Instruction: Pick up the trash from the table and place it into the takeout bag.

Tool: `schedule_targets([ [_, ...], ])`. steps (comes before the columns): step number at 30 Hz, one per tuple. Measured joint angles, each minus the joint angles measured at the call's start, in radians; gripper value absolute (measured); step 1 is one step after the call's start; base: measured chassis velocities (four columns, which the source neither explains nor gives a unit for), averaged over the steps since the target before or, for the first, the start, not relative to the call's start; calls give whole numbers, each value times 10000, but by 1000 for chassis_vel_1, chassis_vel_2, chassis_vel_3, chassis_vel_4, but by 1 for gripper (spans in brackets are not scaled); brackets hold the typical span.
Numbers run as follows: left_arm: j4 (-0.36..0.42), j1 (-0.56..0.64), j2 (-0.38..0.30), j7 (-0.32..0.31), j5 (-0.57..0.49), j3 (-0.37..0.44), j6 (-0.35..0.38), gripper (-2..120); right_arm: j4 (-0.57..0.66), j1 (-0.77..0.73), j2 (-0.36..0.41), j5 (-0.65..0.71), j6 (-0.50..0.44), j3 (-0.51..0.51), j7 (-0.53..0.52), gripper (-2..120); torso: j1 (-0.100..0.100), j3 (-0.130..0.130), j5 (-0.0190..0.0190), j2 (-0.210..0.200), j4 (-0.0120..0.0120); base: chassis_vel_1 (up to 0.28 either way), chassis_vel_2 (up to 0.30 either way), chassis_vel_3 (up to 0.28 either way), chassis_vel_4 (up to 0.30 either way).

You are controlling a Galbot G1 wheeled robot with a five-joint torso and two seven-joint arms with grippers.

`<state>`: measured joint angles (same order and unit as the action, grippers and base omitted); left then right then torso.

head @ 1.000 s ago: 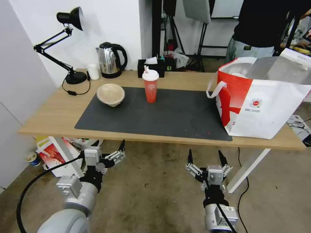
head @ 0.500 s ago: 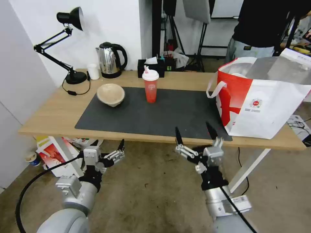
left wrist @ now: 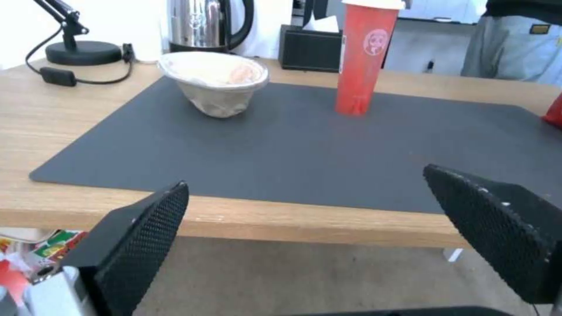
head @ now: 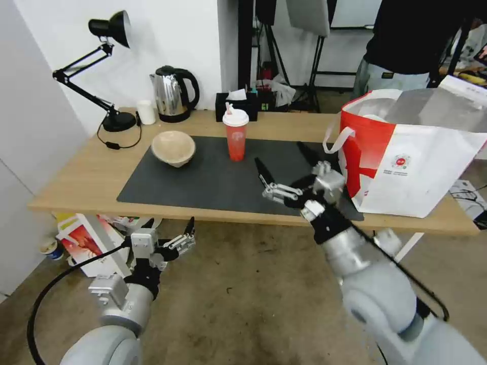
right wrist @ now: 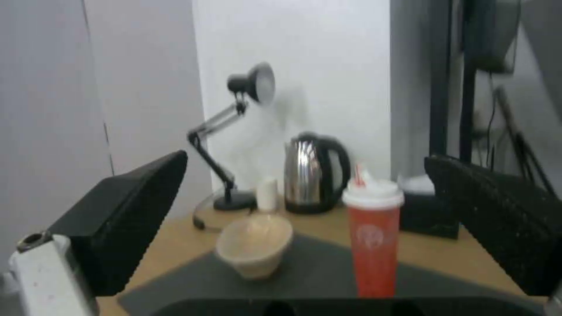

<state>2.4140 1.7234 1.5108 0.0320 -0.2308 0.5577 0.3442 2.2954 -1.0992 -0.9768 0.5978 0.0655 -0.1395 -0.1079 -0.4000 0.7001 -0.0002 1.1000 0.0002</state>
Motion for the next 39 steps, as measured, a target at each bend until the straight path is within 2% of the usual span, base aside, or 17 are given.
schedule_targets([
  [1, 0, 0, 0, 0, 0, 0, 0, 100, 0, 0, 0, 0, 0, 0, 0, 100, 0, 0, 0, 0, 0, 0, 0, 0, 0],
  [4, -28, 0, 43, 3, 24, -49, 0, 100, -659, 1271, 45, 1153, 1197, 325, -290, 100, -1, 1, 2, 0, -1, 0, 0, 0, 0],
  [5, -28, 0, 43, 3, 24, -49, 0, 100, -659, 1271, 45, 1153, 1197, 325, -290, 100, -1, 1, 2, 0, -1, 0, 0, 0, 0],
  [9, -151, -71, 67, 5, 94, -87, 7, 100, -1519, 2589, -152, 2340, 2694, 909, -1085, 100, -1, 1, 2, -1, -1, 0, 0, 0, 0],
  [16, -291, -273, 101, 5, 107, -115, 29, 100, -2461, 3962, -153, 3020, 3722, 1538, -1737, 100, -1, 0, 0, -1, -2, 0, 0, 0, 0],
  [26, -406, -343, 120, 5, 117, -114, 37, 100, -3851, 5455, -714, 3196, 4182, 2448, -1800, 100, -1, 0, 2, -1, -1, 0, 0, 0, 0],
  [39, -416, -302, 119, 5, 129, -83, 21, 100, -4900, 6076, -1401, 2898, 4188, 2970, -1789, 100, 2, 0, 2, -1, -2, 0, 0, 0, 0],
])
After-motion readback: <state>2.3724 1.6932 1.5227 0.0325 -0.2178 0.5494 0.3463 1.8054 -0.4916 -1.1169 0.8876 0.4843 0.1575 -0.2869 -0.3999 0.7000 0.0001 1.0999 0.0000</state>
